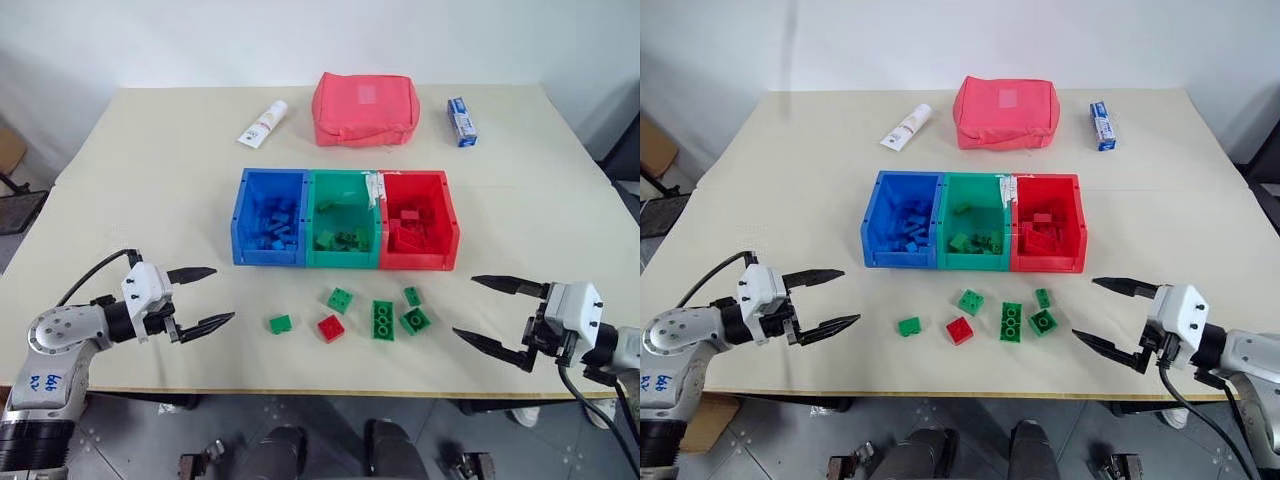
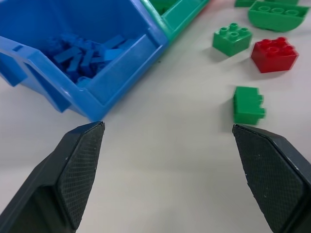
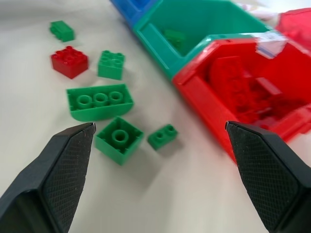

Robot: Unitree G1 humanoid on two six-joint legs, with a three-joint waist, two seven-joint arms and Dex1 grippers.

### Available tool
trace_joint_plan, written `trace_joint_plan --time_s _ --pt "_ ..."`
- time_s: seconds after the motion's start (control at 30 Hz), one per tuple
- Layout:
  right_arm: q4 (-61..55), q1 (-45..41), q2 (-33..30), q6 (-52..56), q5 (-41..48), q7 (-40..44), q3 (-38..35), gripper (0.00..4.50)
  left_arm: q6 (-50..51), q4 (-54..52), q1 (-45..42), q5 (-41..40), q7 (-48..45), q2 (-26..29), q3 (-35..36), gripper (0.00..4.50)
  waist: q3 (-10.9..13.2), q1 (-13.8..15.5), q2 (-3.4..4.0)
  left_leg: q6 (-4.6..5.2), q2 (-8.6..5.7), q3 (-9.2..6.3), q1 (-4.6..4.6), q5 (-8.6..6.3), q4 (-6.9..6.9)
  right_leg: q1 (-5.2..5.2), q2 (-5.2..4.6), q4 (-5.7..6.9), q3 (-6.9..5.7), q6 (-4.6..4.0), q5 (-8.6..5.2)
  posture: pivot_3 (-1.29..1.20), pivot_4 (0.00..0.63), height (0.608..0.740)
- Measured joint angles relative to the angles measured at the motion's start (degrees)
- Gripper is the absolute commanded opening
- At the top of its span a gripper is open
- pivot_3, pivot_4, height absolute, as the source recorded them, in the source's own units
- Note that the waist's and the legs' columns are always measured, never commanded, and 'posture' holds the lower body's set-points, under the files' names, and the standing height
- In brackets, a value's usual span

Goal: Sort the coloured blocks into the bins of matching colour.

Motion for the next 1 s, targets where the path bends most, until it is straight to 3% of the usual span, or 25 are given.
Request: trace_joint_plan --time_s 0.2,0.37,0.5,0.77,0.87,1.0 --pt "2.4 1.7 -0.2 0.7 -0.6 0.0 -3.4 4.5 0.6 -1.4 -1.1 0.0 0.2 -2.9 -3.1 4.47 0.0 0.4 -0.01 0.05 -0.01 0.01 -0.01 -0.05 -0.03 -0.01 0.0 -0.05 0.02 0.0 0.0 0.0 0.15 0.74" --pt "5.8 8.3 -2.5 -0.2 -2.3 2.4 -9.1 4.5 -0.1 -6.7 -1.6 0.2 -0.8 -6.2 -8.4 4.47 0.0 1.3 -0.01 0.05 -0.01 0.08 0.0 -0.06 0.02 0.01 0.0 -0.04 0.05 0.0 0.0 0.0 0.15 0.74" --pt "5.7 8.8 -2.5 0.5 -3.0 2.6 -8.9 4.5 -1.1 -9.2 -3.4 1.2 -0.5 -9.2 -12.5 4.47 0.0 1.0 -0.01 0.04 0.07 0.31 0.07 -0.05 0.02 -0.01 0.01 -0.02 0.07 0.05 0.04 0.0 0.15 0.74" --pt "-3.3 -3.1 -2.4 16.6 -4.9 -4.9 6.5 4.5 -1.0 -10.3 -5.0 1.7 -1.0 -8.4 -12.5 4.47 0.0 0.3 -0.02 -0.14 0.52 0.69 0.4 -0.26 -0.05 0.05 0.27 -0.04 0.02 -0.16 0.12 0.0 0.15 0.74" --pt "-2.3 -9.0 2.3 19.9 -7.9 -8.9 13.1 4.5 -0.5 -10.3 -5.1 0.9 -1.2 -7.8 -11.5 4.47 0.0 0.5 -0.12 -0.16 0.57 0.69 0.4 -0.28 -0.03 0.04 0.33 -0.07 0.02 -0.21 0.15 0.0 0.15 0.74" --pt "-1.2 -11.3 5.3 20.7 -10.2 -11.3 18.2 3.62 1.0 -11.9 -4.2 -0.7 -2.2 -6.8 -11.5 4.5 0.0 1.0 -0.11 -0.16 0.57 0.7 0.4 -0.29 -0.03 0.02 0.34 -0.07 0.05 -0.24 0.16 0.0 0.15 0.74"
